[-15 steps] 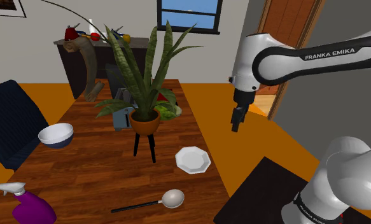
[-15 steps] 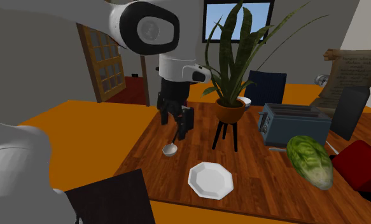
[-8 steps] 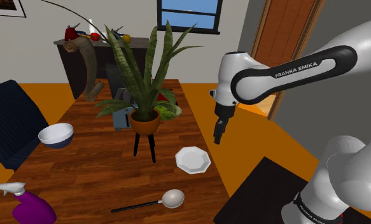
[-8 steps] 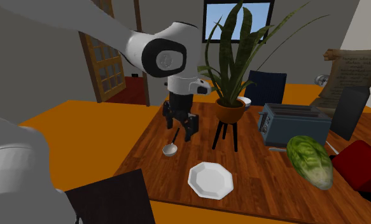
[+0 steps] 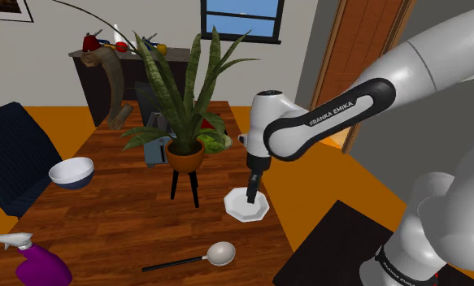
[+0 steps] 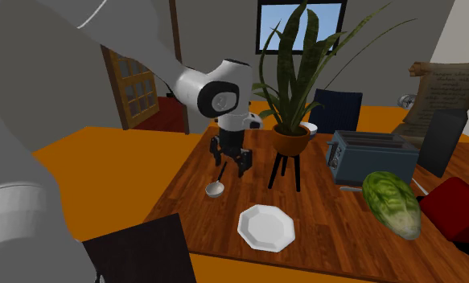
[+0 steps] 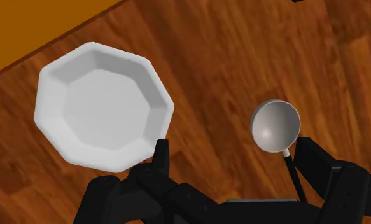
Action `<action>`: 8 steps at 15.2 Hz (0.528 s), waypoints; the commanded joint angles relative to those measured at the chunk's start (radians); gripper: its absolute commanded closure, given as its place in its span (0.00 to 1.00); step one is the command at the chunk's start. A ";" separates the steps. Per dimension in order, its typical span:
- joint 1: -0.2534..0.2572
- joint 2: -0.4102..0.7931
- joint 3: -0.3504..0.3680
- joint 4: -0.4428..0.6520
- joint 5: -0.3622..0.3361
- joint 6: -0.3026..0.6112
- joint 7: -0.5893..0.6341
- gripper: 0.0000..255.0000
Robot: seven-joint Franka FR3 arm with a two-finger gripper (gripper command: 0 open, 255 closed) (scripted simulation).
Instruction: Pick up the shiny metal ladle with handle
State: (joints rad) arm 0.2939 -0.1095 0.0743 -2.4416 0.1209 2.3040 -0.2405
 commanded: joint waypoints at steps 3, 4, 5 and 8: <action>0.030 0.129 0.028 0.054 0.011 0.093 -0.039 0.00; 0.038 0.162 0.036 0.071 0.011 0.114 -0.046 0.00; 0.046 0.195 0.043 0.089 0.011 0.133 -0.053 0.00; 0.069 0.292 0.066 0.146 0.005 0.185 -0.070 0.00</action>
State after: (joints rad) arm 0.3567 0.1470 0.1338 -2.3170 0.1280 2.4707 -0.2999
